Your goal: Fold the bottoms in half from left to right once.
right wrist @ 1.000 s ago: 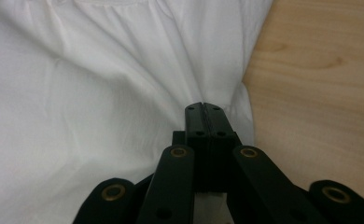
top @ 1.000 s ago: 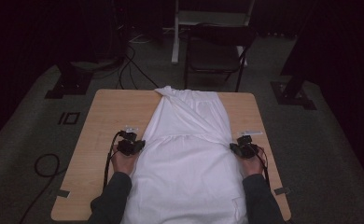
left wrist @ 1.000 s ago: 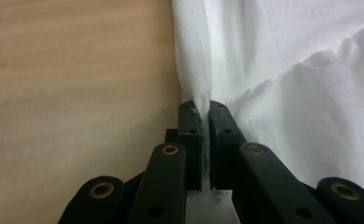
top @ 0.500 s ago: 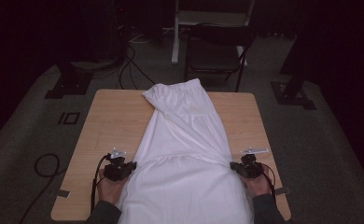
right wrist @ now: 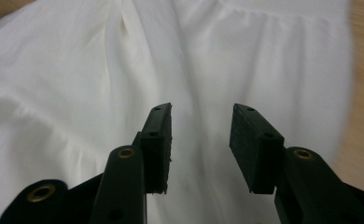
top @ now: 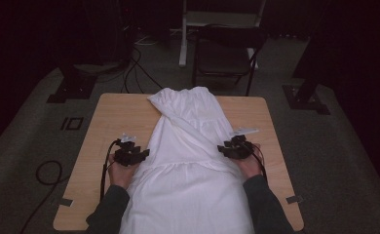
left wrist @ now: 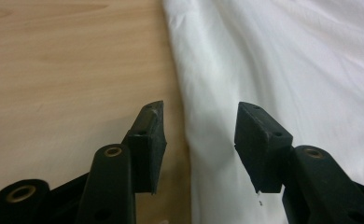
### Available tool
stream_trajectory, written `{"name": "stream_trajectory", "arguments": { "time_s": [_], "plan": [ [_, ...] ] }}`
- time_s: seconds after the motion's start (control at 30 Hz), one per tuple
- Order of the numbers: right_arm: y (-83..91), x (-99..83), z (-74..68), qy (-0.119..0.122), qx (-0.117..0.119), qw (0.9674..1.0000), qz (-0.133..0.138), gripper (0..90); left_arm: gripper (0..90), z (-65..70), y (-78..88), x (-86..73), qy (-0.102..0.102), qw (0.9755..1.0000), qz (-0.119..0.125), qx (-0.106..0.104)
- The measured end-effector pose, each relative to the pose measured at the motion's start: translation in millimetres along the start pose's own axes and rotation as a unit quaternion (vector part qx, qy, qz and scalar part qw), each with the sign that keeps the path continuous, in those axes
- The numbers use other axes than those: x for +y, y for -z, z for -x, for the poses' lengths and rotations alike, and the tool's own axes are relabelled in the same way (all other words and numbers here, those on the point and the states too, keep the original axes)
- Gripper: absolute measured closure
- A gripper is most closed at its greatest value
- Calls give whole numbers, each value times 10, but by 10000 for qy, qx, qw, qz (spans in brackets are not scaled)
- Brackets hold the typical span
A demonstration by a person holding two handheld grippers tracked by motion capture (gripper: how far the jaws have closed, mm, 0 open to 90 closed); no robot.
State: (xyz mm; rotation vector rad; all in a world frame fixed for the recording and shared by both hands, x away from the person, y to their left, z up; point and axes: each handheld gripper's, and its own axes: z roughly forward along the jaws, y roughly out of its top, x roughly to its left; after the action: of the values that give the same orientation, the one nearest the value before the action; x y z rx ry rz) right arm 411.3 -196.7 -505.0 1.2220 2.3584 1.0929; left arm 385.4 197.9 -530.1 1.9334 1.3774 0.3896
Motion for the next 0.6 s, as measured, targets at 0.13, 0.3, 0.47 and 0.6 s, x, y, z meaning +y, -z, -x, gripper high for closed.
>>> {"name": "stream_trajectory", "arguments": {
  "time_s": [0.13, 0.3, 0.47, 0.6],
  "plan": [
    [-305, 215, -56, 91, 33, 9999, -75, 508, 529, 19, -140, 41, -36, 9999, -149, 49],
    [-538, 385, -115, 239, 93, 9996, -120, 499, 603, 20, -221, 36, -27, 9996, -272, 97],
    [-726, 451, -136, 256, 227, 9991, -269, 736, 834, 26, -232, 42, -129, 9994, -329, 69],
    [-668, 512, -86, 182, 20, 9995, -276, 900, 874, 47, -228, 48, -197, 9990, -364, 146]
  ]
}}
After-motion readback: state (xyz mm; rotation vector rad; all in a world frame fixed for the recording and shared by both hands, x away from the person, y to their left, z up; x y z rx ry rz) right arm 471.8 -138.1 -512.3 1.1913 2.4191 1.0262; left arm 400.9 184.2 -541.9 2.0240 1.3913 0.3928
